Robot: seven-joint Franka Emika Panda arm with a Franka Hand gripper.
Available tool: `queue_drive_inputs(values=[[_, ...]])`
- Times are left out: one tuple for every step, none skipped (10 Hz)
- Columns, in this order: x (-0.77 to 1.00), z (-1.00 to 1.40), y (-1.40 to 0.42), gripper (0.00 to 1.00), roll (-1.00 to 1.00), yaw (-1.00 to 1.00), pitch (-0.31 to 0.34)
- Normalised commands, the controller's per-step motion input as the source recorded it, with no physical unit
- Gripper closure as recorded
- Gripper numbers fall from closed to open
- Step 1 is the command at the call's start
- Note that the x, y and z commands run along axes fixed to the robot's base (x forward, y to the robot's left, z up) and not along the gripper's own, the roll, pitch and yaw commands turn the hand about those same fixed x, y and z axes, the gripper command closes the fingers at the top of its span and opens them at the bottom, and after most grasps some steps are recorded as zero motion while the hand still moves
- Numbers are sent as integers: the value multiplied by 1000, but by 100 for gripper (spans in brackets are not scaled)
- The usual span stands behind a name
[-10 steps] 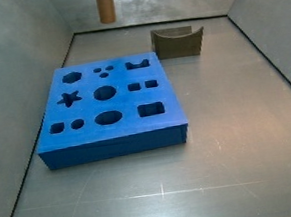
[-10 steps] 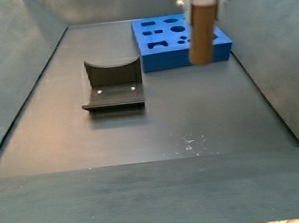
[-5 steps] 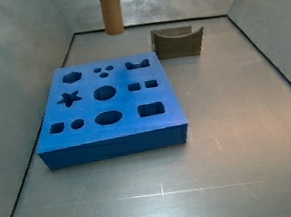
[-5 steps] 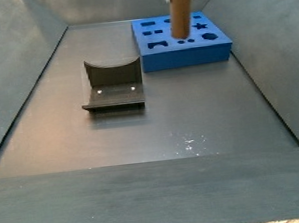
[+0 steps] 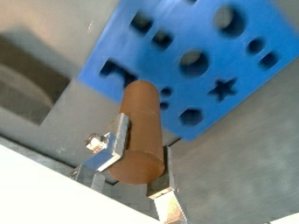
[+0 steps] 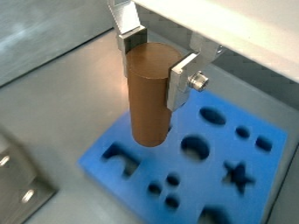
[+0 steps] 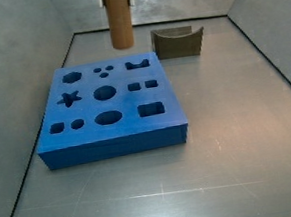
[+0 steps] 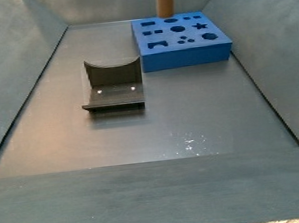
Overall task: Pick up the round object. Move up. Move to above the board. Insert the round object.
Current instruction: Move to above the board.
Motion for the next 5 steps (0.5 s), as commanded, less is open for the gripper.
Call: queue_drive_inputs(values=[[327,94,-1000,100,84,11,167],[334,77,-898,100,143,9,177],[270,47,-639,100,172,10,166],[180,23,-343,100,182,10,149],[138,20,-248,100,161,8,140]])
